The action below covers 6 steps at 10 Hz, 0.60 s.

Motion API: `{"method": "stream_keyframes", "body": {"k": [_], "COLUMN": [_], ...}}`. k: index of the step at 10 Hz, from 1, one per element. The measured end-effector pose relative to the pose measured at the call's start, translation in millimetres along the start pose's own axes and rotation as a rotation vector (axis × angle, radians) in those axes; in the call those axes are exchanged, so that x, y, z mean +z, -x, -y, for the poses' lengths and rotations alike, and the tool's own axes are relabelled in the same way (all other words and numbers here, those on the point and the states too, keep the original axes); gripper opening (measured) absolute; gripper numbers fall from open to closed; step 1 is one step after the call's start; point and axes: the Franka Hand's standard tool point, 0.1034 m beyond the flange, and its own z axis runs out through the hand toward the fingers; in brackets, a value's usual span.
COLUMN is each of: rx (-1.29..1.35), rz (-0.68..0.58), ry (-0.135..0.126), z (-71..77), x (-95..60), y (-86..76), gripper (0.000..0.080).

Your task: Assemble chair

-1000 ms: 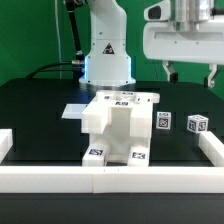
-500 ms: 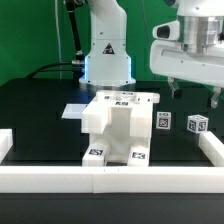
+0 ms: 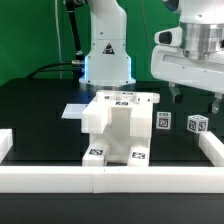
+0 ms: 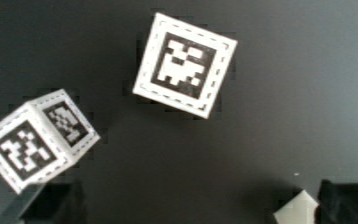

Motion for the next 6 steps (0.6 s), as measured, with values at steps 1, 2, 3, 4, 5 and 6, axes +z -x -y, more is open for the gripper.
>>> {"method": "stream_keyframes", "body": {"k": [1, 2, 3, 4, 5, 6], "rx": [0.015, 0.038, 0.051, 0.062, 0.06, 0.06], "rz": [-0.007, -0.021, -0.021, -0.023, -0.03, -0.032], "ry": [-0.005, -0.011, -0.004, 0.0, 0.0, 0.004], "z": [0.2, -1.8, -3.7, -3.0, -2.6, -3.9], "x": [0.8, 5.2, 9.2, 12.1, 15.8, 19.3], "y": [1.1, 7.6, 14.0, 18.4, 19.7, 19.5], "gripper": [0.0648, 0.0648, 0.0648, 0.0648, 0.0648, 0.0648]}}
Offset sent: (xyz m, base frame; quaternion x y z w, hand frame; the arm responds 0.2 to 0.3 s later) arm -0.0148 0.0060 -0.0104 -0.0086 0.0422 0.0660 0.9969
